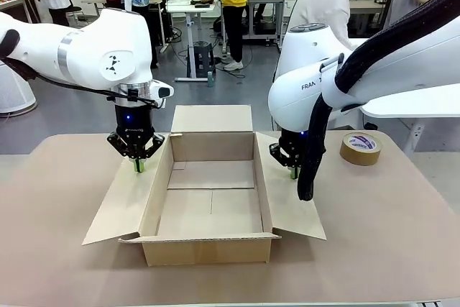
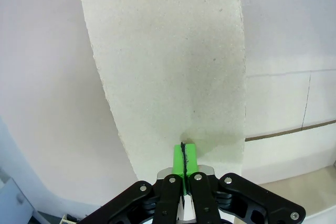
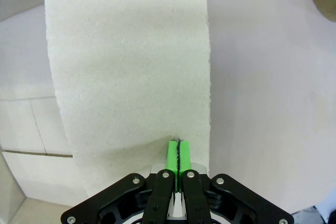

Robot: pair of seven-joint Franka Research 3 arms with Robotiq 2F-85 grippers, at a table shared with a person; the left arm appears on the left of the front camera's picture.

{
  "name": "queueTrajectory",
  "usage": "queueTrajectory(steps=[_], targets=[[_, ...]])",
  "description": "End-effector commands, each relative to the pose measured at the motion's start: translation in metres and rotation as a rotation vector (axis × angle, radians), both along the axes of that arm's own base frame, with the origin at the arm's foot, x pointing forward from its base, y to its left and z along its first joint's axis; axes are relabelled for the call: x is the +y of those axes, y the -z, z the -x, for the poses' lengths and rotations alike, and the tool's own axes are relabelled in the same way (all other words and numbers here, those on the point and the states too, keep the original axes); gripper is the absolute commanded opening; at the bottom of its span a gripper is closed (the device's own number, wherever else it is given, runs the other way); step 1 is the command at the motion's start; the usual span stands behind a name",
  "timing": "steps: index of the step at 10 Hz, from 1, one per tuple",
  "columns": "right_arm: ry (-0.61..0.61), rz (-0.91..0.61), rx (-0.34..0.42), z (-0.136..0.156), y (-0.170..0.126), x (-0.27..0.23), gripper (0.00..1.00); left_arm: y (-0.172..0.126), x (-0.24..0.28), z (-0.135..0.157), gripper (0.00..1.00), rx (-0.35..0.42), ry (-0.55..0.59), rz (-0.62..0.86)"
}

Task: Wrap the clocks to prevent damage.
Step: Once the human has placed the objects inside and stepped back, release both hands from the side flaps of the Package Box.

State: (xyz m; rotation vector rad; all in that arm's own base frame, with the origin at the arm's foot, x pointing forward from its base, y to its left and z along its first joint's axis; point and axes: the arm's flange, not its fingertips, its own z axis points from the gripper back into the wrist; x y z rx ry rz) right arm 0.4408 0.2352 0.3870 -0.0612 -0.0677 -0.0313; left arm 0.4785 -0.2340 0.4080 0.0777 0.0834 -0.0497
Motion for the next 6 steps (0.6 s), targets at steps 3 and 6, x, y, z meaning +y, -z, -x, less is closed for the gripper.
queueTrajectory(steps=[3, 6], targets=[[0.001, 0.001, 0.001, 0.0003, 0.0002, 0.0003, 0.01, -0.0005, -0.0001, 0.0001, 0.0, -0.003, 0.002, -0.002], [0.001, 0.001, 0.001, 0.0003, 0.0002, 0.0003, 0.01, -0.0005, -0.0001, 0.0001, 0.0, -0.003, 0.002, -0.002]])
